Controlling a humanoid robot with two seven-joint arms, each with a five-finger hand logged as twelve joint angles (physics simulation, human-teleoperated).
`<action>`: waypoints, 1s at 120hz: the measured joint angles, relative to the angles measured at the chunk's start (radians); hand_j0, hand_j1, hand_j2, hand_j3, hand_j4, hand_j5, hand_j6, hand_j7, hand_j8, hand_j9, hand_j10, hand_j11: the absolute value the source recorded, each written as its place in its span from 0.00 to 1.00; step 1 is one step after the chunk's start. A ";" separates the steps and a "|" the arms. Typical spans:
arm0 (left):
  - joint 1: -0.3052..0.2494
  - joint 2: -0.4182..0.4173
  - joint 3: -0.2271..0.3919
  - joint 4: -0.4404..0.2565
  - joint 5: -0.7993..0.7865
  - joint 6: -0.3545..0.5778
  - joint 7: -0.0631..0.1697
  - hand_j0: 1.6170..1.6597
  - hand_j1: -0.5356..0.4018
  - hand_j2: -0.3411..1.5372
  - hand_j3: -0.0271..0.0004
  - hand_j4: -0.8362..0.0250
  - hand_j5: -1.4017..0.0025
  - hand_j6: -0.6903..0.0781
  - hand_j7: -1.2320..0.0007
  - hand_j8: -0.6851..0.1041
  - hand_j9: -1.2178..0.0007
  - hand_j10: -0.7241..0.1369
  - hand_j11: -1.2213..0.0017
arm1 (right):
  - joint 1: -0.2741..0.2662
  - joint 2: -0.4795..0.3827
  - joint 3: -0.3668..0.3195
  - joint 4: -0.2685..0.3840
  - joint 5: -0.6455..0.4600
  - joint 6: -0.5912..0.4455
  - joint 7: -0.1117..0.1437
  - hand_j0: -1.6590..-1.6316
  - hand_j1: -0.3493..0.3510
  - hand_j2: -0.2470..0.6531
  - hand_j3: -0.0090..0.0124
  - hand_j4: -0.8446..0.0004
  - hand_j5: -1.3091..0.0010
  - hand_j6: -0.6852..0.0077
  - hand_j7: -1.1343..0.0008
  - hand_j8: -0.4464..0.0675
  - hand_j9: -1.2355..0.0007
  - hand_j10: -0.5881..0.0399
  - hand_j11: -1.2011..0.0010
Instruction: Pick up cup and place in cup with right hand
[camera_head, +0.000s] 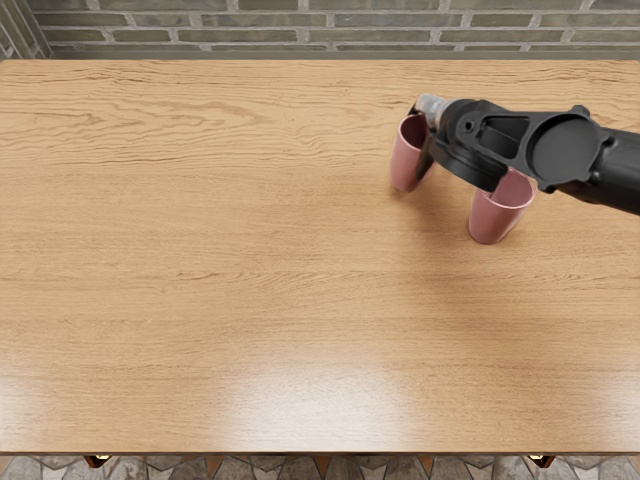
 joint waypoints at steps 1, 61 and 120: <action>0.000 0.000 0.000 0.000 0.000 0.000 0.000 0.96 0.94 0.18 0.98 0.97 0.99 0.89 1.00 0.86 1.00 0.84 0.99 | 0.004 -0.005 0.003 0.003 0.001 0.003 0.000 0.31 0.69 0.26 0.44 0.66 0.31 0.75 0.27 0.57 0.29 0.38 0.28; 0.000 0.000 0.000 0.000 0.000 0.000 0.000 0.96 0.94 0.18 0.99 0.97 0.99 0.89 1.00 0.86 1.00 0.84 0.99 | 0.197 -0.489 0.019 0.320 -0.001 0.324 0.000 0.31 0.74 0.29 0.55 0.76 0.22 0.85 0.22 0.74 0.20 0.49 0.19; 0.000 0.000 0.000 0.000 0.000 0.000 0.000 0.96 0.94 0.18 0.99 0.97 0.99 0.89 1.00 0.86 1.00 0.84 0.99 | 0.164 -0.566 0.003 0.382 -0.004 0.333 0.000 0.33 0.75 0.28 0.54 0.78 0.21 0.86 0.21 0.77 0.17 0.53 0.16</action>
